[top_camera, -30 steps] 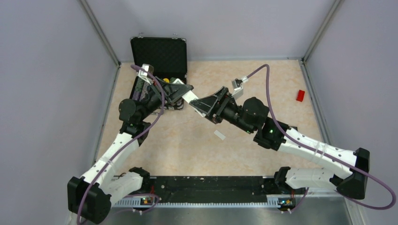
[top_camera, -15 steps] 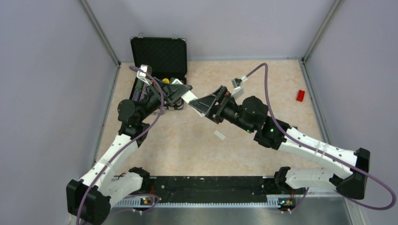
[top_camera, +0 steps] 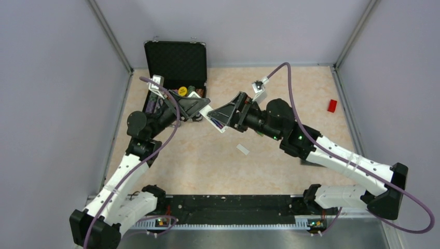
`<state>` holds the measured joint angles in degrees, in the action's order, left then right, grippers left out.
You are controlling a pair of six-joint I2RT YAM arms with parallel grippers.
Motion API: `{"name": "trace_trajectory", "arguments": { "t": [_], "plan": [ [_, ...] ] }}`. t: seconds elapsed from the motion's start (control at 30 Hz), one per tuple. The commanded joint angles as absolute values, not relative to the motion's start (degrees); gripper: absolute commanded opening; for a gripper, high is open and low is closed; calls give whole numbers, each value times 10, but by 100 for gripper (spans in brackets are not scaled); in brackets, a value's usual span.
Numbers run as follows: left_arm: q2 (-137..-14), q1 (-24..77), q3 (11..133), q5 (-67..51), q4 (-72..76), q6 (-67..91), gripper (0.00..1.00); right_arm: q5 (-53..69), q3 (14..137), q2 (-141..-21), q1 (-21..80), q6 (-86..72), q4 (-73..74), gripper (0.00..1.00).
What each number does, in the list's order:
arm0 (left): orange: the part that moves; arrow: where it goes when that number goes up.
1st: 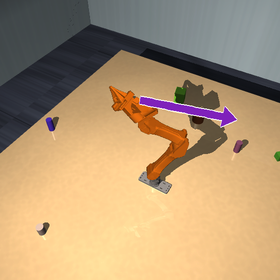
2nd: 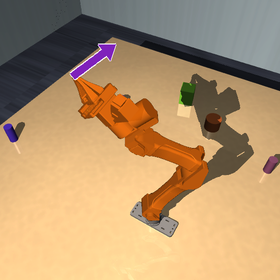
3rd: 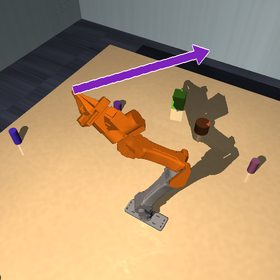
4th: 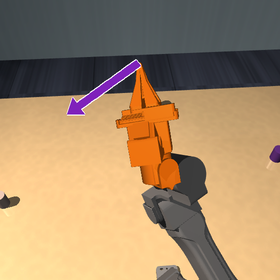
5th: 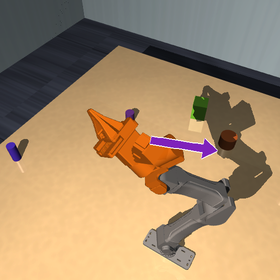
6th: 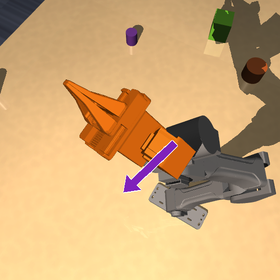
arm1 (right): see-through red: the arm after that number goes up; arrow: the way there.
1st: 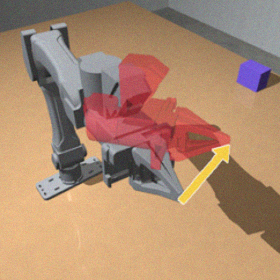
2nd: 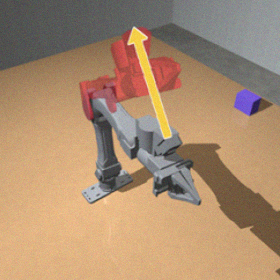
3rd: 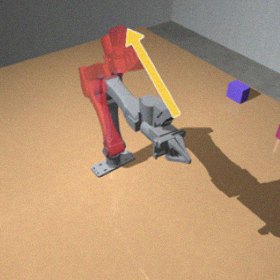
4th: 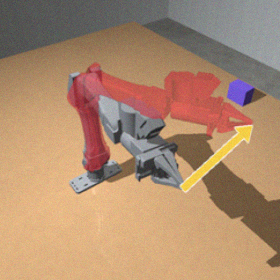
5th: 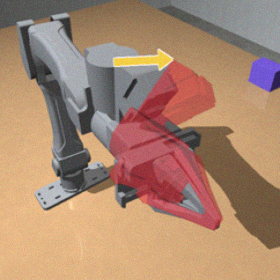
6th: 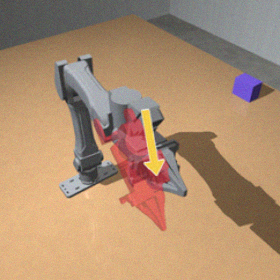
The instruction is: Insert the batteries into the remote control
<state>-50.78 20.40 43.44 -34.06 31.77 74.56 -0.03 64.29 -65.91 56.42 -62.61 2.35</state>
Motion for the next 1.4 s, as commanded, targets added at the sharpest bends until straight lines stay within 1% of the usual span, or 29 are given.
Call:
{"name": "trace_trajectory", "arguments": {
  "t": [0.0, 0.13, 0.2, 0.47, 0.67, 0.83, 0.87, 0.93, 1.03, 1.1, 1.13, 1.2, 1.27, 1.3, 1.37],
  "plan": [
    [-506, 204, 432, -351, 328, 722, 0, 44, 679, -657, 557, -581, 16, 97],
    [-506, 204, 432, -350, 327, 721, 0, 65, 665, -645, 554, -563, 23, 95],
    [-506, 203, 431, -349, 326, 721, 0, 63, 648, -633, 554, -565, 22, 91],
    [-497, 203, 421, -348, 329, 730, 0, 57, 608, -615, 554, -594, 5, 66],
    [-491, 204, 418, -352, 328, 737, 0, 55, 602, -620, 554, -595, 19, 56],
    [-485, 203, 415, -354, 327, 738, 0, 56, 593, -619, 554, -600, 24, 35],
    [-483, 204, 414, -354, 326, 737, 0, 58, 591, -618, 554, -601, 23, 33],
    [-481, 204, 413, -352, 324, 736, 0, 59, 587, -617, 554, -602, 22, 29],
    [-477, 203, 413, -353, 323, 734, 0, 58, 583, -617, 554, -603, 23, 27],
    [-475, 203, 411, -352, 319, 733, 0, 61, 584, -618, 554, -605, 24, 28],
    [-475, 204, 410, -352, 318, 732, 0, 61, 585, -618, 554, -607, 27, 31],
    [-473, 203, 408, -348, 315, 728, 0, 60, 587, -615, 554, -612, 29, 51],
    [-471, 204, 407, -344, 307, 719, 0, 52, 589, -605, 554, -615, 32, 66],
    [-469, 203, 407, -340, 297, 710, 0, 47, 588, -597, 553, -615, 33, 71],
    [-464, 204, 408, -332, 275, 683, 0, 39, 590, -582, 550, -612, 44, 77]
  ]
}}
